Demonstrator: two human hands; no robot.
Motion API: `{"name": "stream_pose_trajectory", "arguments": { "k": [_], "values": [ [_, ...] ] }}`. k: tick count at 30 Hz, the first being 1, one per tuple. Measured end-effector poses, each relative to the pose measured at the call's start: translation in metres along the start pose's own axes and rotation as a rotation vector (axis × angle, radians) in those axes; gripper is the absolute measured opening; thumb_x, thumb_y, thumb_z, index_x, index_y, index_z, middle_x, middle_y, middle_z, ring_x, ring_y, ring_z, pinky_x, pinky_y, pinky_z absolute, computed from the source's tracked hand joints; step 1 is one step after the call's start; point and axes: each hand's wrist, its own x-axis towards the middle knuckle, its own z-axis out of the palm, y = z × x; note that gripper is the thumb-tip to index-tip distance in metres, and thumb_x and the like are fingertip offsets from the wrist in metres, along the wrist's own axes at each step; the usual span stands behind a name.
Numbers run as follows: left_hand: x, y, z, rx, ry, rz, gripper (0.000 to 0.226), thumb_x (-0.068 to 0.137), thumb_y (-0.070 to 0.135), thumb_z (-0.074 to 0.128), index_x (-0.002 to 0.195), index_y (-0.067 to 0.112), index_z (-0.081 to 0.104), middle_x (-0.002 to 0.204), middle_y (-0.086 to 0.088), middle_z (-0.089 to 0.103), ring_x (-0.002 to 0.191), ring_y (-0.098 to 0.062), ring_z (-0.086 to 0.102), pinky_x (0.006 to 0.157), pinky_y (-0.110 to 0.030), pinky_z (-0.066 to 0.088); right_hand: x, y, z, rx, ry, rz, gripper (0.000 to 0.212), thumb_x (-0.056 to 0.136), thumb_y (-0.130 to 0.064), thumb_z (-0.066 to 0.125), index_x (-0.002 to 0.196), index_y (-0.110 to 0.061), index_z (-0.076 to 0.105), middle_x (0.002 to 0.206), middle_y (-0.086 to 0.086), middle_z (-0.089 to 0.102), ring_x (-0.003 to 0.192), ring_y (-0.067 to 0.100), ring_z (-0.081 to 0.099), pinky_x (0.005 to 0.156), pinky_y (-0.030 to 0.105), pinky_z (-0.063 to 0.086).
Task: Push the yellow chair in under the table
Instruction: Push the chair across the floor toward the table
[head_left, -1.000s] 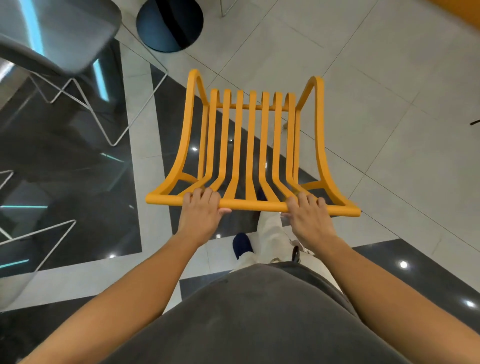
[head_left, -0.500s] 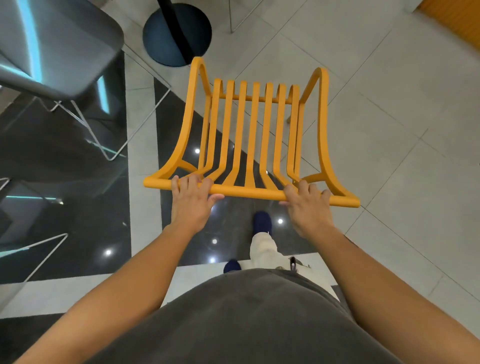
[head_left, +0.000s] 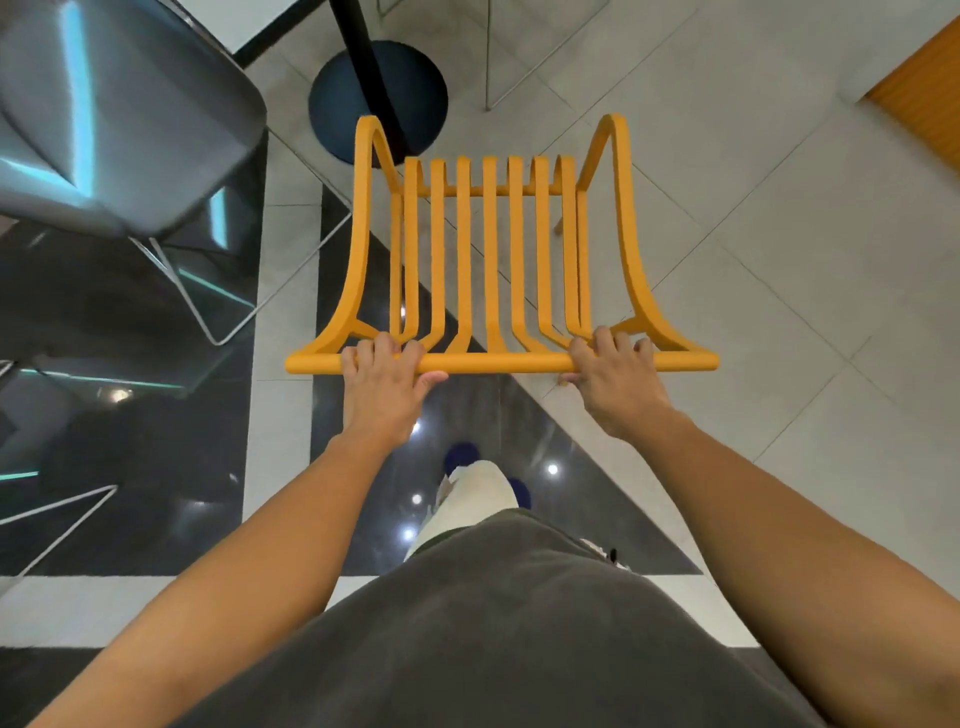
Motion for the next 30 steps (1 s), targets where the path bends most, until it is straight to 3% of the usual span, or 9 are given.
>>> {"name": "stream_pose_trajectory", "arguments": {
  "k": [22, 30],
  "values": [
    [0.247, -0.055, -0.040, -0.048, -0.025, -0.203, 0.044, 0.094, 0.055, 0.038, 0.110, 0.018, 0.057, 0.106, -0.014, 0.055, 0.096, -0.034, 0.046, 0.086, -0.052, 0.038, 0.293, 0.054, -0.123, -0.037, -0.026, -0.214, 0.041, 0.097, -0.044, 0.031, 0.113, -0.009, 0.046, 0.107, 0.016, 0.051, 0.092, 0.034, 0.047, 0.082, 0.053, 0.037],
    [0.286, -0.055, -0.051, -0.078, -0.058, -0.262, 0.043, 0.095, 0.053, 0.038, 0.112, 0.019, 0.057, 0.106, -0.011, 0.052, 0.093, -0.030, 0.045, 0.086, -0.048, 0.036, 0.350, 0.071, -0.141, -0.072, -0.036, -0.279, 0.043, 0.097, -0.045, 0.029, 0.115, -0.010, 0.046, 0.110, 0.014, 0.052, 0.097, 0.033, 0.046, 0.085, 0.052, 0.037]
  ]
}}
